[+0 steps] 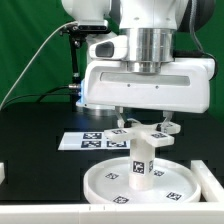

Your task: Assemble round table

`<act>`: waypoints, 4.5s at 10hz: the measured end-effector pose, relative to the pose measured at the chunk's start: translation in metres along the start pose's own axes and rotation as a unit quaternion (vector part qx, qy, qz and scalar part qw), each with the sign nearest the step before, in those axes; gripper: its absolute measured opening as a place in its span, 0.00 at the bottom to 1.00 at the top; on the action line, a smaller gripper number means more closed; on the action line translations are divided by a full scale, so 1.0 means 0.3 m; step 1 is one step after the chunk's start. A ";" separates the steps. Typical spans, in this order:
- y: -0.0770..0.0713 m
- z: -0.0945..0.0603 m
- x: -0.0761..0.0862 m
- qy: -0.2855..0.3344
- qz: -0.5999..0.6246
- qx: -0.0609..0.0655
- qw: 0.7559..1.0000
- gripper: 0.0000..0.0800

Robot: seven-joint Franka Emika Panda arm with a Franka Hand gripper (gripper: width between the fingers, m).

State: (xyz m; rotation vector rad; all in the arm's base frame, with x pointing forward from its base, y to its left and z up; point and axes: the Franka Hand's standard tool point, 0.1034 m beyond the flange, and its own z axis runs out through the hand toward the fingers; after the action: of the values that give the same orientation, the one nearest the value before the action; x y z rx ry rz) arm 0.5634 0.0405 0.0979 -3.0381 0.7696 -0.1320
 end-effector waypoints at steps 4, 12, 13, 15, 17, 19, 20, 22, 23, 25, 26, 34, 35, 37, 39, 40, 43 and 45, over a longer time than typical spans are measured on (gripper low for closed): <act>0.006 -0.001 -0.003 -0.003 0.123 0.011 0.992 0.55; 0.005 -0.001 -0.004 -0.029 0.485 0.015 0.874 0.55; -0.002 -0.005 -0.010 -0.033 0.472 0.013 0.881 0.62; -0.017 -0.046 -0.002 -0.037 0.412 0.019 0.910 0.80; -0.024 -0.089 0.015 -0.029 0.278 0.034 0.959 0.81; -0.029 -0.089 0.013 -0.025 0.191 0.036 0.981 0.81; -0.028 -0.088 0.013 -0.024 0.156 0.037 0.987 0.81; -0.024 -0.090 0.018 -0.019 0.059 0.036 0.997 0.81; -0.017 -0.098 0.038 -0.013 -0.054 0.032 0.998 0.81; -0.024 -0.071 0.037 -0.008 -0.187 0.027 0.982 0.81; -0.026 -0.062 0.021 -0.001 -0.204 0.027 0.979 0.81; -0.011 -0.013 -0.008 -0.015 -0.211 0.020 0.977 0.81; -0.014 0.002 -0.015 -0.016 -0.211 0.018 0.977 0.81; -0.014 0.005 -0.013 -0.014 -0.204 0.018 0.979 0.81; -0.002 0.005 -0.004 -0.014 -0.179 0.017 0.984 0.67; -0.002 0.005 -0.004 -0.014 -0.150 0.016 0.988 0.55; -0.004 0.009 0.001 -0.010 -0.041 0.015 0.999 0.55; -0.002 0.008 0.003 -0.012 0.064 0.013 0.998 0.55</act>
Offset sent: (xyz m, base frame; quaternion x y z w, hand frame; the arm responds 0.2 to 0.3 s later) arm 0.0000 0.0000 0.0000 0.0000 0.0000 0.1296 0.9916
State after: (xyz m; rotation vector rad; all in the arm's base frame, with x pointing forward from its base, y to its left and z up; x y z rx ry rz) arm 0.5646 0.0405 0.0955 -2.9493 0.9479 -0.1045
